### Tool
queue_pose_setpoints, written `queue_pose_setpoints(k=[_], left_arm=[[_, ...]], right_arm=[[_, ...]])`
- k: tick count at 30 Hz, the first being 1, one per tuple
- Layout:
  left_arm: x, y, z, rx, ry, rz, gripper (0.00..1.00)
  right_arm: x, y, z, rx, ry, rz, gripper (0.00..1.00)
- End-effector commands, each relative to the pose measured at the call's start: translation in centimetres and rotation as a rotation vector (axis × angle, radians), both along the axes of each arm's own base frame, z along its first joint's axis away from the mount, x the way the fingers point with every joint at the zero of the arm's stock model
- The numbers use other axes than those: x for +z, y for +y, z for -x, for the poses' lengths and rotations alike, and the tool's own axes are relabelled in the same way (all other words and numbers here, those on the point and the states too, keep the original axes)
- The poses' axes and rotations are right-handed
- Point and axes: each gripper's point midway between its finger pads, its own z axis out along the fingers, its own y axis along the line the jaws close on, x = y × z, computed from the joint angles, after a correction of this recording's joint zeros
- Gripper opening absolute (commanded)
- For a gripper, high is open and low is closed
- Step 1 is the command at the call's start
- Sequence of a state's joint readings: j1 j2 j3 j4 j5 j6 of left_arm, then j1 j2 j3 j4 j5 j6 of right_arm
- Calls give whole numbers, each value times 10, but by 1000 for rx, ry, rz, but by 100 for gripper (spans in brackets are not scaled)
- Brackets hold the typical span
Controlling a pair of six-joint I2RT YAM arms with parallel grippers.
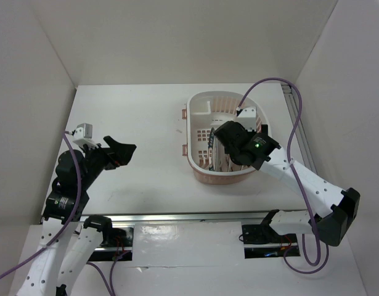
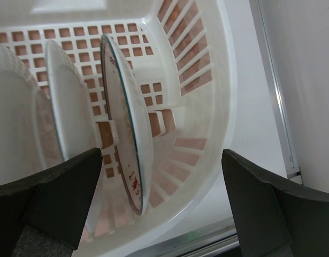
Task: Load the plates into the dish rack
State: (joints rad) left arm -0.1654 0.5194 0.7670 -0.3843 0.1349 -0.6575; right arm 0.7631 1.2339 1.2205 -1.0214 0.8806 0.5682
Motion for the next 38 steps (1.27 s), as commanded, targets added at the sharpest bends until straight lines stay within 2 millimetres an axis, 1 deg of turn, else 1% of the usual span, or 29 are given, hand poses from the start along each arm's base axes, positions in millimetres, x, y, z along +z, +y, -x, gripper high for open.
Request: queue_pose_setpoints(k=[1, 2, 4, 5, 6, 8, 9, 10, 11, 14, 16, 17, 18, 19, 20, 21, 22, 24, 28, 32, 34, 35, 38], left_arm=[[27, 0, 2, -5, -81, -3, 100], [27, 0, 2, -5, -81, -3, 100], [25, 0, 0, -5, -72, -4, 100], [24, 0, 0, -7, -76, -14, 100], [26, 0, -2, -7, -73, -15, 100], [18, 5, -6, 16, -24, -48, 100], [16, 7, -8, 27, -1, -55, 100], [13, 13, -10, 55, 22, -83, 100], [7, 18, -9, 76, 78, -110, 100], [8, 35, -5, 146, 118, -178, 100], [11, 42, 0, 168, 129, -203, 100], [19, 45, 2, 178, 116, -216, 100], [19, 46, 8, 177, 126, -219, 100], [21, 47, 10, 173, 127, -229, 100], [24, 47, 14, 174, 121, -228, 100], [26, 47, 16, 174, 121, -228, 100], [24, 48, 17, 170, 129, -241, 100], [27, 49, 24, 170, 120, -238, 100], [28, 49, 30, 158, 118, -244, 100], [26, 50, 34, 154, 125, -255, 100], [26, 50, 34, 154, 125, -255, 100], [26, 50, 34, 154, 125, -255, 100], [26, 50, 34, 154, 125, -255, 100]], right_arm=[[25, -3, 5, -39, -55, -2, 100], [32, -1, 3, -39, -71, -20, 100], [42, 1, 11, -24, -82, -42, 100], [53, 4, 11, -21, -111, -79, 100], [57, 7, 14, -3, -110, -99, 100], [75, 14, 22, 50, -139, -157, 100], [79, 16, 24, 73, -147, -176, 100], [90, 15, 32, 115, -161, -202, 100], [92, 19, 36, 149, -154, -236, 100], [107, 9, 53, 203, -167, -300, 100], [106, 1, 63, 217, -152, -309, 100], [107, -7, 72, 224, -148, -316, 100], [106, -11, 77, 230, -143, -321, 100], [106, -13, 80, 236, -139, -327, 100], [109, -20, 86, 233, -154, -349, 100], [107, -26, 91, 232, -146, -340, 100], [111, -31, 95, 234, -168, -363, 100], [114, -32, 102, 264, -172, -396, 100], [116, -42, 107, 256, -188, -408, 100], [117, -44, 107, 258, -187, -408, 100], [120, -50, 107, 248, -206, -400, 100], [127, -51, 108, 250, -230, -418, 100], [129, -56, 108, 237, -240, -404, 100]])
